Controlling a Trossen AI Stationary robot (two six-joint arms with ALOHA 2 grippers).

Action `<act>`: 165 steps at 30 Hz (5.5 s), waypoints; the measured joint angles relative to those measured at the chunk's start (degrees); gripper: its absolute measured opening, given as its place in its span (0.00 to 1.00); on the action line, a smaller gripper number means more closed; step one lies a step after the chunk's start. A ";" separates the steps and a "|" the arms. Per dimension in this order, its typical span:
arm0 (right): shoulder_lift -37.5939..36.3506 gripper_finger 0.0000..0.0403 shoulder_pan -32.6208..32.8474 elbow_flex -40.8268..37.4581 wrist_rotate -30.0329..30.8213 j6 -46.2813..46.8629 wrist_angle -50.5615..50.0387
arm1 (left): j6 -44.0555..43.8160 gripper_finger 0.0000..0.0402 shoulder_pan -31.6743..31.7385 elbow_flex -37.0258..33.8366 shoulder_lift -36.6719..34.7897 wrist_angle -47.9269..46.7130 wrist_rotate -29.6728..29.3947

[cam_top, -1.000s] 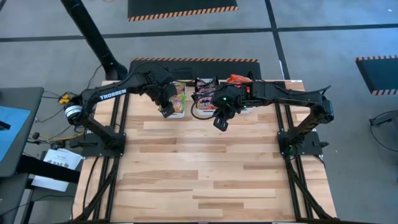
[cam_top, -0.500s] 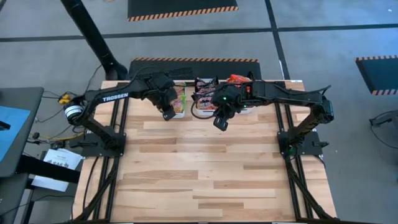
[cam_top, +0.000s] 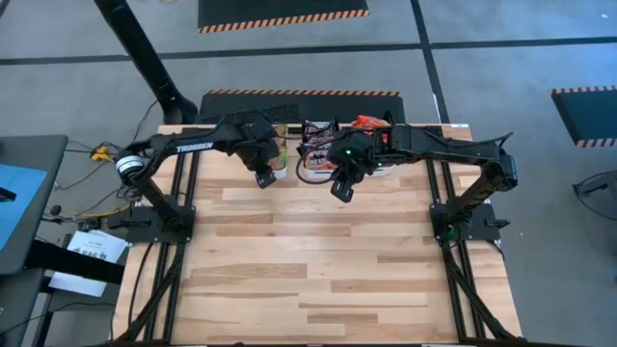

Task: Sort Maruchan noodles
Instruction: Put the green noodle pack into the left white bin, then return to Home Position

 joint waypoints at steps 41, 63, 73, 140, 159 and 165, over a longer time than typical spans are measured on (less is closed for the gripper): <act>-10.71 0.18 -2.39 -8.10 -0.32 -2.29 11.81 | -6.10 0.32 -2.49 7.08 -32.53 -1.26 9.23; -37.42 0.18 -4.46 -49.67 -9.65 2.34 52.45 | -16.88 0.32 -6.64 -30.75 -78.29 23.24 4.11; -41.45 0.18 -3.93 -65.94 -9.74 5.84 66.82 | -17.19 0.32 -6.64 -42.17 -89.16 24.43 3.54; -66.29 0.16 -5.29 -94.14 -10.87 4.94 59.28 | 4.11 0.32 -6.62 -62.92 -93.19 40.52 -7.85; -77.67 0.16 0.74 -94.18 -10.77 4.99 58.88 | 3.90 0.32 -15.53 -62.92 -93.76 40.54 -7.85; -86.57 0.16 5.27 -94.20 -10.80 4.99 58.88 | 3.90 0.32 -21.86 -62.92 -93.76 40.53 -7.84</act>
